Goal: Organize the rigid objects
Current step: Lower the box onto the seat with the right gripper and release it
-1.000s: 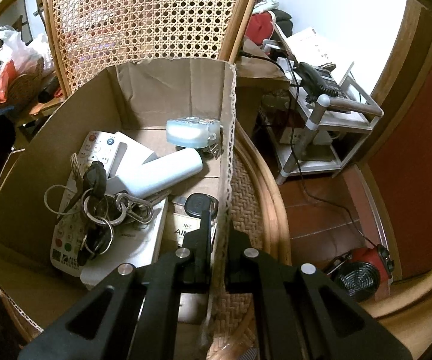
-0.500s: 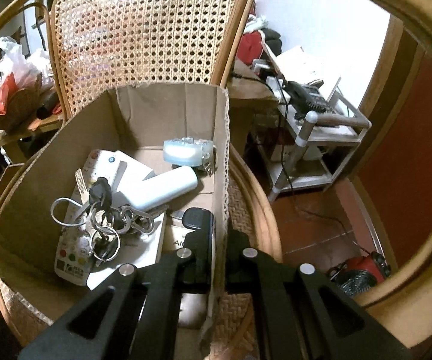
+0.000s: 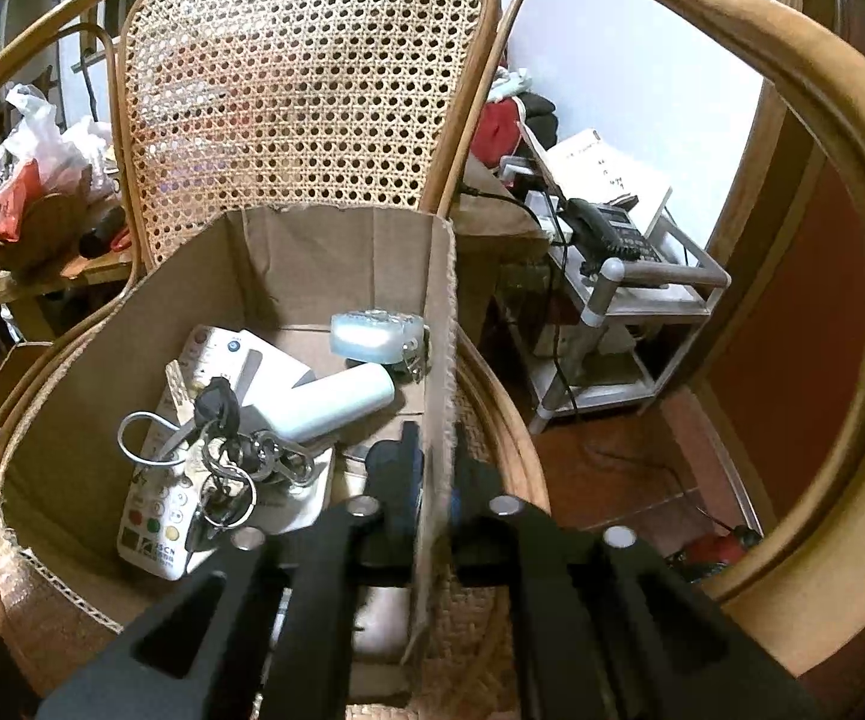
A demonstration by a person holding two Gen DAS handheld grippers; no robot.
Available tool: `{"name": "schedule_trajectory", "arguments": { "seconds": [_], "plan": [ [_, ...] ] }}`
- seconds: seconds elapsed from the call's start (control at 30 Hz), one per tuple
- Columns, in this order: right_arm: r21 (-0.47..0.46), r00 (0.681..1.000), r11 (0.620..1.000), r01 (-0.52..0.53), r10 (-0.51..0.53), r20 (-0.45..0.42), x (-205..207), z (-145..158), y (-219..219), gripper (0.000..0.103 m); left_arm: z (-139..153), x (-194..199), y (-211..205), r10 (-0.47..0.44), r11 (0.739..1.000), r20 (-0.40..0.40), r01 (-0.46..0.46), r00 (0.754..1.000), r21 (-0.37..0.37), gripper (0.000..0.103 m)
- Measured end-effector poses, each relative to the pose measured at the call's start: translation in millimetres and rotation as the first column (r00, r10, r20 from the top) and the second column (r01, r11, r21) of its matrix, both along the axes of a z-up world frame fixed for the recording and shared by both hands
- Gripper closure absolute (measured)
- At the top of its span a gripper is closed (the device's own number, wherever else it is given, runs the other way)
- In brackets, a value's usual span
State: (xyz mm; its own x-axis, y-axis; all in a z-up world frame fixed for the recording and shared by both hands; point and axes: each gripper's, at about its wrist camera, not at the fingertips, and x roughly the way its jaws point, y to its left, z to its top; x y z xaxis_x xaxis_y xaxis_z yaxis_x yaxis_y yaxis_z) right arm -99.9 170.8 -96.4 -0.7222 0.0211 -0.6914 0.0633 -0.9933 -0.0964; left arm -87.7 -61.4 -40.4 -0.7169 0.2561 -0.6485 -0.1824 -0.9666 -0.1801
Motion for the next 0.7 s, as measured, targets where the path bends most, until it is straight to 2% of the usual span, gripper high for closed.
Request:
{"name": "schedule_trajectory", "arguments": {
  "seconds": [0.17,0.27,0.3,0.33,0.4,0.53,0.7],
  "plan": [
    [0.036,1.000,0.999,-0.021,0.021,-0.018,2.2,-0.1,-8.4,0.074,0.0,-0.3,1.8,0.001,1.000,0.003,-0.001,1.000,-0.003,0.008],
    [0.027,0.999,0.999,-0.039,0.040,-0.033,3.0,0.9,-11.2,0.041,-0.3,-0.1,1.8,0.004,1.000,0.000,-0.004,1.000,-0.006,0.008],
    [0.037,0.998,0.998,-0.043,0.045,-0.043,3.7,1.6,-12.8,0.024,-0.6,-1.0,1.5,0.007,1.000,0.000,-0.007,1.000,-0.007,0.008],
    [0.047,0.997,0.998,-0.045,0.047,-0.058,5.1,3.0,-13.9,0.018,-0.8,-1.3,1.5,0.009,1.000,0.000,-0.009,1.000,-0.008,0.008],
    [0.060,0.996,0.997,-0.043,0.048,-0.079,7.0,5.8,-15.3,0.015,-0.6,-1.1,1.5,0.012,1.000,-0.001,-0.012,1.000,-0.009,0.008],
    [0.061,0.991,0.997,-0.052,0.059,-0.122,13.3,13.4,-19.4,0.000,2.1,1.9,-1.0,0.019,1.000,-0.021,-0.019,1.000,-0.005,0.008],
    [0.067,0.979,0.996,-0.065,0.076,-0.189,26.5,26.7,-25.7,0.000,9.4,8.5,-4.9,0.037,0.999,-0.057,-0.039,0.998,-0.024,0.008]
  ]
}}
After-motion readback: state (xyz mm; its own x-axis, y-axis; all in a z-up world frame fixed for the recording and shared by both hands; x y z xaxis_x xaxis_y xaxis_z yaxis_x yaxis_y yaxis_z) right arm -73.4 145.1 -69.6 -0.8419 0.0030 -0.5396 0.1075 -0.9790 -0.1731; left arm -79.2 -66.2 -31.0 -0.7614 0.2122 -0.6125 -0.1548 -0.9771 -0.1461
